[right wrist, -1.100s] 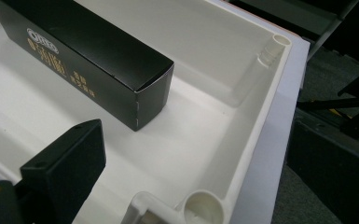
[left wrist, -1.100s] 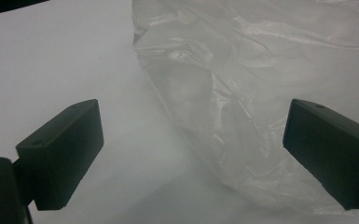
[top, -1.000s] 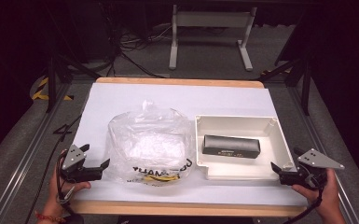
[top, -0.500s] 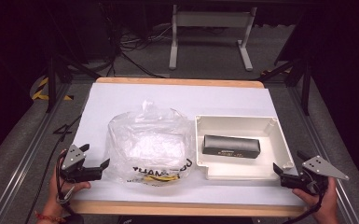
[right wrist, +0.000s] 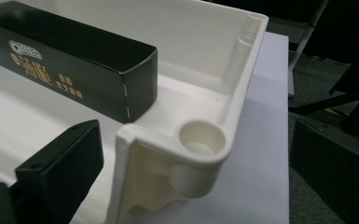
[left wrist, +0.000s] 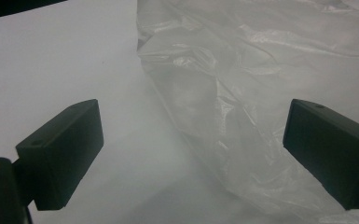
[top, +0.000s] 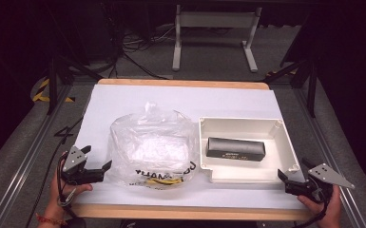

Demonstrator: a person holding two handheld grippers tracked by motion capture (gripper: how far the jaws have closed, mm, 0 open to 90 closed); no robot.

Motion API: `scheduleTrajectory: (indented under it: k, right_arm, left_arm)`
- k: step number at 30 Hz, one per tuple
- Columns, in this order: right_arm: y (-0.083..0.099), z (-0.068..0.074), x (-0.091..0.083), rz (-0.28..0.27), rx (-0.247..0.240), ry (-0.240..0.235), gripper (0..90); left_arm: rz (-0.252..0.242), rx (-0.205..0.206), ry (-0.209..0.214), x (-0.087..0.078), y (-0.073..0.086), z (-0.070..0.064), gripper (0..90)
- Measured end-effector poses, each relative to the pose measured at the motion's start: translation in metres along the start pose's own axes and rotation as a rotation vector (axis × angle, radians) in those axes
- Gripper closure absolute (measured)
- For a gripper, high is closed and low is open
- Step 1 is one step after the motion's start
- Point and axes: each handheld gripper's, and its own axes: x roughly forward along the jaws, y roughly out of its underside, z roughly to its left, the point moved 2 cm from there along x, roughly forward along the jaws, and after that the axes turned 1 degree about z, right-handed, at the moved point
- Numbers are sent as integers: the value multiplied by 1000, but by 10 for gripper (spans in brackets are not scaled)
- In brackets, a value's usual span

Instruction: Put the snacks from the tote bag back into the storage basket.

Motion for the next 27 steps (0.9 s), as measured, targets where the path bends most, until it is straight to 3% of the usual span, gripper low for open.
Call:
scheduleTrajectory:
  k: [6, 15, 27]
  right_arm:
    - [4, -4, -2, -20, 36, -1, 43]
    - [3, 2, 0, -3, -10, 10, 43]
    - [4, 3, 1, -4, -21, 17, 43]
  left_arm:
    - [0, 1, -12, -1, 0, 0, 58]
    - [-21, 4, 0, -4, -1, -2, 57]
    - [-24, 5, 9, -2, -2, -3, 55]
